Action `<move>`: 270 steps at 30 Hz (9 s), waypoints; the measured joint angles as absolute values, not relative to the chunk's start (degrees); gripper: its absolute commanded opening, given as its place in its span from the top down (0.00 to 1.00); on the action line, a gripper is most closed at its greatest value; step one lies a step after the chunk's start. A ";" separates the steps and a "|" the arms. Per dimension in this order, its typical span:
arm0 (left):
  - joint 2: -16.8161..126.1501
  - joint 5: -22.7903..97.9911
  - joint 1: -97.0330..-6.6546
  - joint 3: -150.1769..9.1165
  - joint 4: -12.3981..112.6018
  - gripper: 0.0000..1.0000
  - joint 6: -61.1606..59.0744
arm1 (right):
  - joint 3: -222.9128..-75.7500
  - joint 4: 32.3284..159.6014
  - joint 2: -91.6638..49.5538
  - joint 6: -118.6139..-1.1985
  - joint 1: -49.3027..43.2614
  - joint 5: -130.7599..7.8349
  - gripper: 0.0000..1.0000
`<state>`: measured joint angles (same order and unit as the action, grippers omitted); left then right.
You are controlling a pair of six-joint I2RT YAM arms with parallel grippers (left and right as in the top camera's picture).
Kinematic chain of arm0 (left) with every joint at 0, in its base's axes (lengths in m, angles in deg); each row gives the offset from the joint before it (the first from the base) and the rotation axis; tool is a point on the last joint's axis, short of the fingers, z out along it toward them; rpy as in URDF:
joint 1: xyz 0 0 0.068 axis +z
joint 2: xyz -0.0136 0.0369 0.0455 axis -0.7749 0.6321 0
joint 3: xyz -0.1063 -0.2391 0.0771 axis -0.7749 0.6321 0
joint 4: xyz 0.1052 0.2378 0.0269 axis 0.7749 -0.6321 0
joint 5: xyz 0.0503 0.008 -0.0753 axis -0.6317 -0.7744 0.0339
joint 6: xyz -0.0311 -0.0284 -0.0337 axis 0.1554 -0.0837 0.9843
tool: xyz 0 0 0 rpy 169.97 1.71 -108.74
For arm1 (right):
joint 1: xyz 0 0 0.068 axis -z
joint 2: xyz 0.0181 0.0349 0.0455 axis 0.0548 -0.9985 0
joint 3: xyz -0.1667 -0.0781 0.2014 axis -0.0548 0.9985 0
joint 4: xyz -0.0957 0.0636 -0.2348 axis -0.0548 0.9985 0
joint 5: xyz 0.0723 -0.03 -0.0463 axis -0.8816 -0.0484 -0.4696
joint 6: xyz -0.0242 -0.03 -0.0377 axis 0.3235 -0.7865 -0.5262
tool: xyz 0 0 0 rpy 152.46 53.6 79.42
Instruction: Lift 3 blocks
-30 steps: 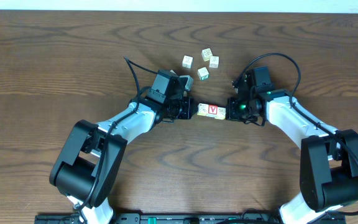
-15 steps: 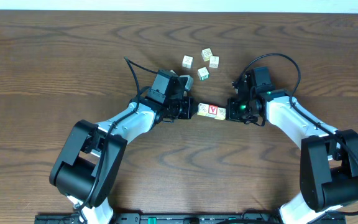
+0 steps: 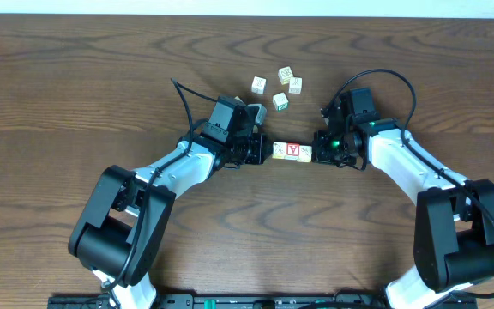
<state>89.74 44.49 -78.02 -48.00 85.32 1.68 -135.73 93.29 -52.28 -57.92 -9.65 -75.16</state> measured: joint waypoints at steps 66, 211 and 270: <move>85.98 41.97 -78.02 -48.00 81.96 0.93 1.18 | -137.67 98.82 -47.29 -59.23 -11.38 -73.82 0.99; 80.40 42.85 -78.02 -49.61 80.17 0.93 0.15 | -137.54 99.19 -41.94 -54.68 -11.38 -72.23 0.99; 80.40 42.87 -78.02 -49.61 80.14 0.93 0.15 | -138.57 101.09 -41.94 -54.68 -11.38 -72.23 0.99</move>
<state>80.40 42.87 -78.02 -49.61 80.14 0.15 -138.57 101.09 -41.94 -54.68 -11.38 -72.23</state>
